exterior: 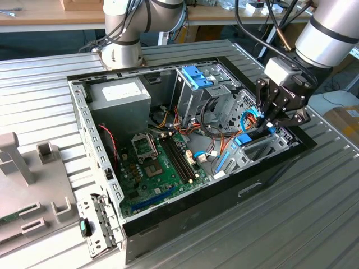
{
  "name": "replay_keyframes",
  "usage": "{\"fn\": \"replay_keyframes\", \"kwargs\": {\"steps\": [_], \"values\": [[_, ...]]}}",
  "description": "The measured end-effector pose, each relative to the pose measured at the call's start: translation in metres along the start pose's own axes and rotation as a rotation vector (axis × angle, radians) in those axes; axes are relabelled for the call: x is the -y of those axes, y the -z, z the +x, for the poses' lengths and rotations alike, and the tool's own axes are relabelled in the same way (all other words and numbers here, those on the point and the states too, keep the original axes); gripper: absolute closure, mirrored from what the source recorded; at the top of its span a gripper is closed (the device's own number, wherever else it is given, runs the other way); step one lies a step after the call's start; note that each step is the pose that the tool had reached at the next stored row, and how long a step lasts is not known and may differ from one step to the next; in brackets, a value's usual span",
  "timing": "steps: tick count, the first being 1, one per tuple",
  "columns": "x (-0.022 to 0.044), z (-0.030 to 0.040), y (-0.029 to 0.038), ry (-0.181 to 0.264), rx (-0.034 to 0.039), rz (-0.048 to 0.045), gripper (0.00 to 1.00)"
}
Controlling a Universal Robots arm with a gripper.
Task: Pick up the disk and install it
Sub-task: 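Insert the first disk wire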
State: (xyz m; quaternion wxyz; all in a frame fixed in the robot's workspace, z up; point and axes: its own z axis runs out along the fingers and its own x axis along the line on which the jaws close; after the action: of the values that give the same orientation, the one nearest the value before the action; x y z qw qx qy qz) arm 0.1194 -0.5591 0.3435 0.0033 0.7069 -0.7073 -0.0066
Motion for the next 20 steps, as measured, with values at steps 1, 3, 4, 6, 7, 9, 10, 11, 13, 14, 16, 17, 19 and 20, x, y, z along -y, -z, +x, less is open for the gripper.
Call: {"fn": "replay_keyframes", "kwargs": {"steps": [1,3,4,6,7,9,10,11,13,14,16,17,19,20], "values": [[0.0,0.0,-0.0001,0.0,0.0,0.0,0.83],[0.0,0.0005,-0.002,0.0,0.0001,0.0,0.83],[0.0,0.0005,-0.002,0.0,-0.0001,0.0,0.83],[0.0,0.0005,-0.0022,0.0,-0.0001,0.0,0.83],[0.0,0.0006,-0.0027,0.0,-0.0001,0.0,0.83],[0.0,0.0008,-0.0033,0.0,-0.0006,0.0,0.83],[0.0,0.0008,-0.0035,0.0,-0.0003,0.0,0.83],[0.0,0.0007,-0.0037,0.0,-0.0001,0.0,0.83],[0.0001,0.0007,-0.0043,0.0,-0.0003,0.0,0.83],[0.0001,0.0008,-0.0043,0.0,-0.0003,0.0,0.83],[0.0001,0.0008,-0.0045,0.0,-0.0002,0.0,0.83],[0.0001,0.0007,-0.0045,0.0,-0.0002,0.0,0.83],[0.0001,0.0007,-0.005,0.0,0.0008,0.0001,0.83],[0.0001,0.0007,-0.0051,0.0,0.0008,0.0001,0.82]]}}
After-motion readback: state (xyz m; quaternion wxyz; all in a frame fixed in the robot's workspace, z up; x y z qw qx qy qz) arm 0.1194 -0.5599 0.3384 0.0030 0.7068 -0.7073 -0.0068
